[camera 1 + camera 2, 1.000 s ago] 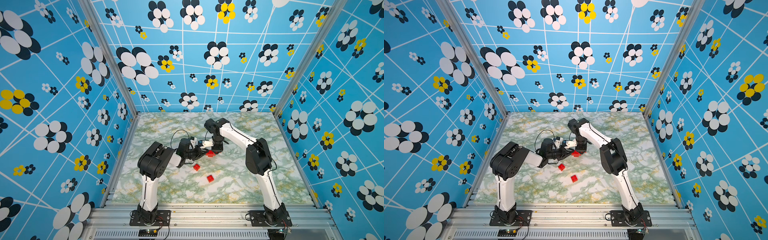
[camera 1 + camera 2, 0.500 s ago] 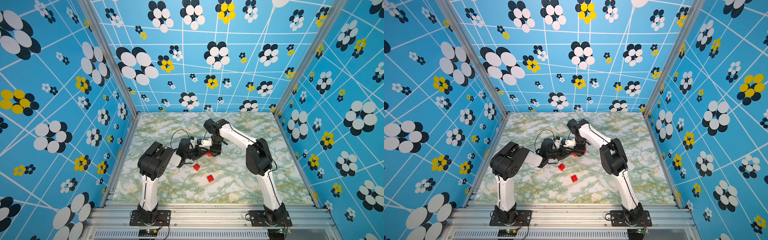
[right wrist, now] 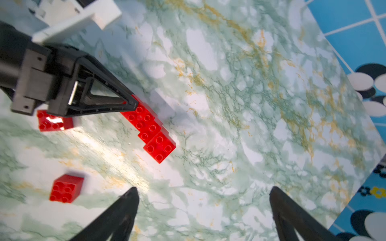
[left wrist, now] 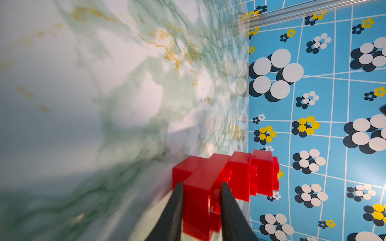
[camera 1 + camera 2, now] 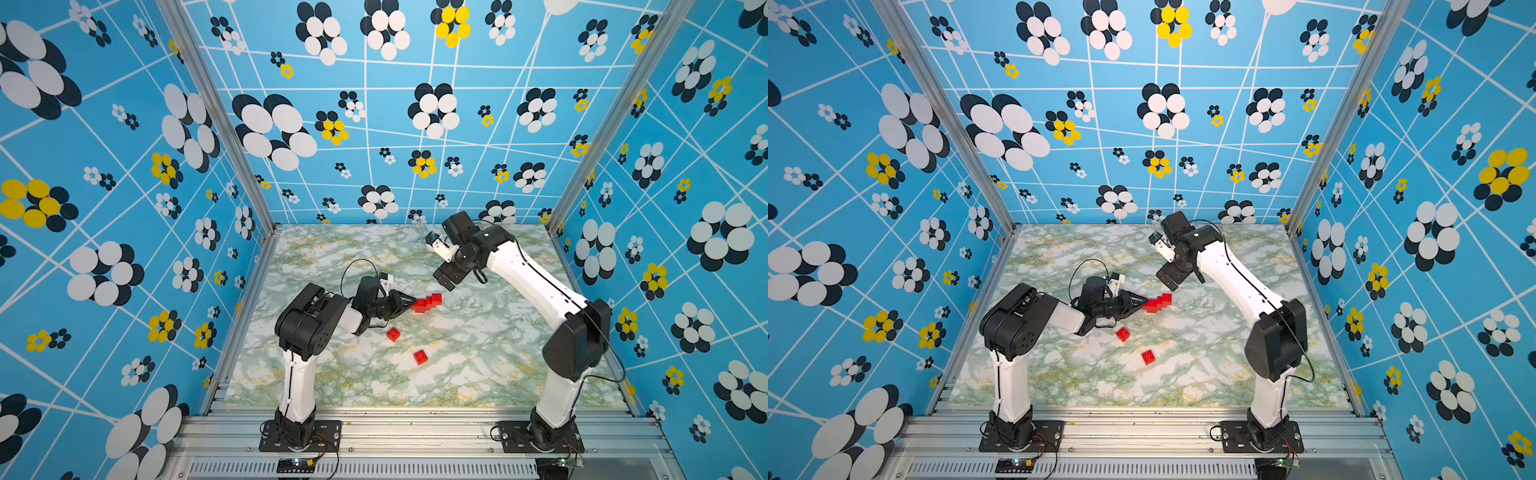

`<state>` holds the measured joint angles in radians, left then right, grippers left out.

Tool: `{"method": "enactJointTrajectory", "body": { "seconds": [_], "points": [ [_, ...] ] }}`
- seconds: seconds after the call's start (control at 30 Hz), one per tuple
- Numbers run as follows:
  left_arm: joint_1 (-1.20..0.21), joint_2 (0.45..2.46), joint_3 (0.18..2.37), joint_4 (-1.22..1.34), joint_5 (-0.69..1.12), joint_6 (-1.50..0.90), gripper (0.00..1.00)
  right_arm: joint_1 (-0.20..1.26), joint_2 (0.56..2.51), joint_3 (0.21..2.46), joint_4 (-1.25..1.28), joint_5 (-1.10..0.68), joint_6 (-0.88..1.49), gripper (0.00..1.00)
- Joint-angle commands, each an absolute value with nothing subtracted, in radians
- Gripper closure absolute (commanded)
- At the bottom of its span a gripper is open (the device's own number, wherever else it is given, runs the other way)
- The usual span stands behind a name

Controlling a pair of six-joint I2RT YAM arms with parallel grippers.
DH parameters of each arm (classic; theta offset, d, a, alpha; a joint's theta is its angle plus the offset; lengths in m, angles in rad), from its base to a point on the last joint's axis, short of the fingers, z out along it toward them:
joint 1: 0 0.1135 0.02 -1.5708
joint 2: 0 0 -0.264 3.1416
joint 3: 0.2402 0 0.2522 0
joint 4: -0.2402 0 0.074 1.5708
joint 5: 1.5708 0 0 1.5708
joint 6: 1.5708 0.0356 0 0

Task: Assemble the letter v with lego
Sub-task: Move the lego brick at the center of the board.

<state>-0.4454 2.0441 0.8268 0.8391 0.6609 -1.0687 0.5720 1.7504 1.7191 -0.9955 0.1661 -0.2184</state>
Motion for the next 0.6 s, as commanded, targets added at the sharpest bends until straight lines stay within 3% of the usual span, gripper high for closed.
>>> {"method": "enactJointTrajectory", "body": {
  "seconds": [0.0, 0.07, 0.13, 0.2, 0.57],
  "points": [
    [-0.422, 2.045, 0.854, 0.800, 0.678, -1.028, 1.00, 0.693, 1.652, 1.515, -0.990, 0.243, 0.164, 0.01],
    [-0.410, 2.046, 0.867, 0.792, 0.696, -1.022, 1.00, 0.762, 1.621, 1.438, -0.988, 0.254, 0.326, 0.01],
    [-0.401, 2.047, 0.876, 0.781, 0.707, -1.012, 1.00, 0.854, 1.605, 1.380, -0.950, 0.285, 0.445, 0.08],
    [-0.391, 2.051, 0.891, 0.757, 0.723, -0.994, 1.00, 0.939, 1.618, 1.346, -0.893, 0.307, 0.514, 0.32],
    [-0.304, 2.071, 0.902, 0.730, 0.793, -0.948, 1.00, 1.012, 1.854, 1.362, -0.605, 0.137, 0.274, 0.43]
  ]
}}
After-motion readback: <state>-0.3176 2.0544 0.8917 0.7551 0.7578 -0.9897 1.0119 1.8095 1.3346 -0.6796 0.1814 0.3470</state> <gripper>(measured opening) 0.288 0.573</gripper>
